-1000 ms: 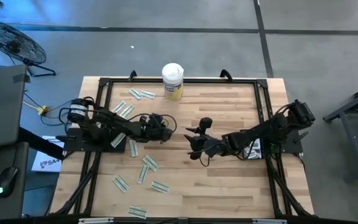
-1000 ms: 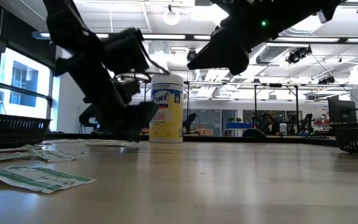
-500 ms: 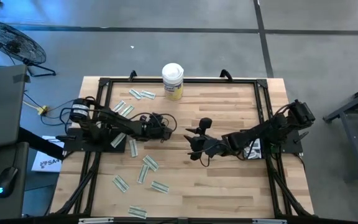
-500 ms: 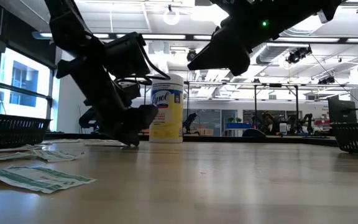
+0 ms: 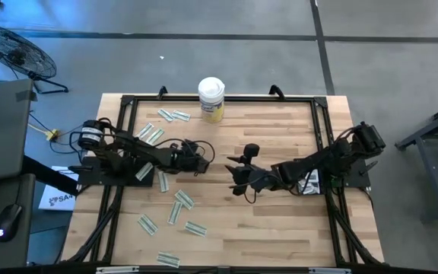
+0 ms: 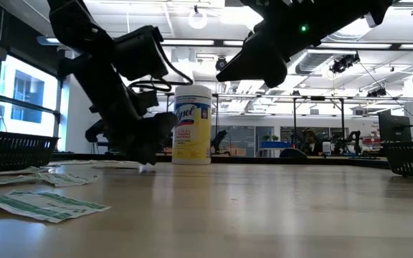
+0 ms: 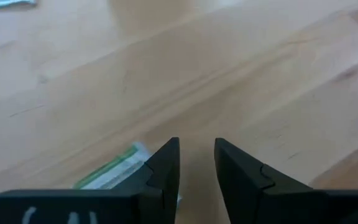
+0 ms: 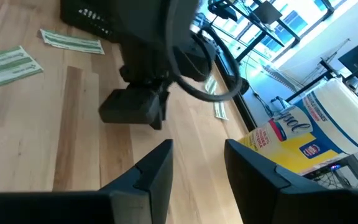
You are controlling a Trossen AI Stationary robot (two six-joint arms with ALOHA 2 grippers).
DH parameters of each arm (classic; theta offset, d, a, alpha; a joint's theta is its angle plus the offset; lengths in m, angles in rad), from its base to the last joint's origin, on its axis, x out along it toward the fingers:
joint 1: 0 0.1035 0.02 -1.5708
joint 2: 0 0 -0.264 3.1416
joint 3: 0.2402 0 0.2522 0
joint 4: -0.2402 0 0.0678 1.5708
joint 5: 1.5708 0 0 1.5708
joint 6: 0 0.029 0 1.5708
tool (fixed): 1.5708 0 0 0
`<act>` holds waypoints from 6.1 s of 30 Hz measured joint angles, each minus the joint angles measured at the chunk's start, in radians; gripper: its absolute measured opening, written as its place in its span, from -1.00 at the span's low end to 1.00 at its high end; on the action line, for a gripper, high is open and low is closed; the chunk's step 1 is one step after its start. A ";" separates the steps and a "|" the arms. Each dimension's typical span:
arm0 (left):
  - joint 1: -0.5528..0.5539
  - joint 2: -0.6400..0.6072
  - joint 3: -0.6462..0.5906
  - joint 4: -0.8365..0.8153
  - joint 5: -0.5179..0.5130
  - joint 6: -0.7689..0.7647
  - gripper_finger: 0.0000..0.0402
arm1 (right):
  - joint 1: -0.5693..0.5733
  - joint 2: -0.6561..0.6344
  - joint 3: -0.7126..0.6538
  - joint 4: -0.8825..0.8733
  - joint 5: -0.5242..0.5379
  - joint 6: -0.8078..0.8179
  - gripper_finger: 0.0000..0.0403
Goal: Pick & Place First Aid Supplies
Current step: Put the bandage into the left black basket
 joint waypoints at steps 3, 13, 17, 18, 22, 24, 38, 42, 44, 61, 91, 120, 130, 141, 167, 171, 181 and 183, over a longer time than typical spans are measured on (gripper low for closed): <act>-0.020 0.000 -0.001 -0.026 -0.056 -0.037 -0.52 | -0.013 0.000 0.000 0.001 -0.015 0.008 -0.32; -0.024 0.020 -0.001 -0.084 -0.123 -0.120 -0.52 | -0.063 0.000 0.000 0.002 -0.150 0.067 -0.32; -0.025 0.040 -0.002 -0.090 -0.139 -0.138 -0.52 | -0.063 0.000 0.000 0.001 -0.150 0.074 -0.32; -0.024 0.046 -0.002 -0.096 -0.140 -0.139 -0.52 | -0.063 0.000 0.000 0.001 -0.151 0.074 -0.32; -0.024 0.064 0.000 -0.092 -0.132 -0.147 -0.52 | -0.062 0.000 0.000 0.000 -0.162 0.075 -0.32; -0.025 0.077 0.001 -0.090 -0.132 -0.147 -0.52 | -0.062 0.000 0.000 0.000 -0.164 0.078 -0.32; -0.026 0.079 0.000 -0.089 -0.123 -0.056 -0.95 | -0.062 0.000 0.000 0.000 -0.173 0.082 -0.32; -0.041 -0.008 -0.007 -0.123 -0.059 0.035 -0.99 | -0.062 0.000 0.000 -0.013 -0.173 0.086 -0.32; -0.063 -0.078 -0.006 -0.137 -0.039 0.085 -0.99 | -0.062 0.000 0.000 -0.023 -0.173 0.086 -0.32; -0.361 -0.703 0.053 -0.985 0.336 0.221 -1.00 | -0.061 0.000 0.000 -0.015 -0.181 0.112 -0.32; -0.365 -0.732 -0.071 -0.961 0.565 0.179 -0.56 | -0.062 0.001 0.000 0.000 -0.225 0.109 -0.32; -0.365 -0.294 -0.100 -0.089 0.038 0.130 -0.57 | -0.062 0.002 0.000 0.000 -0.225 0.116 -0.32; -0.366 -0.280 -0.100 -0.092 0.192 0.140 -0.58 | -0.062 0.002 0.000 0.000 -0.225 0.117 -0.32; -0.469 -0.231 -0.099 -0.014 0.365 0.387 -0.58 | -0.062 0.002 0.000 0.000 -0.225 0.118 -0.32; -0.477 -0.148 -0.067 0.089 0.318 0.474 -0.58 | -0.063 0.002 0.000 0.002 -0.225 0.119 -0.32; -0.477 -0.137 -0.067 0.095 0.322 0.443 -0.58 | -0.062 0.002 0.000 0.003 -0.225 0.119 -0.32; -0.484 -0.049 -0.066 0.153 0.322 0.442 -0.58 | -0.084 0.002 0.000 0.004 -0.262 0.139 -0.32; -0.484 -0.048 -0.065 0.150 0.320 0.438 -0.57 | -0.097 0.002 0.000 0.003 -0.298 0.158 -0.32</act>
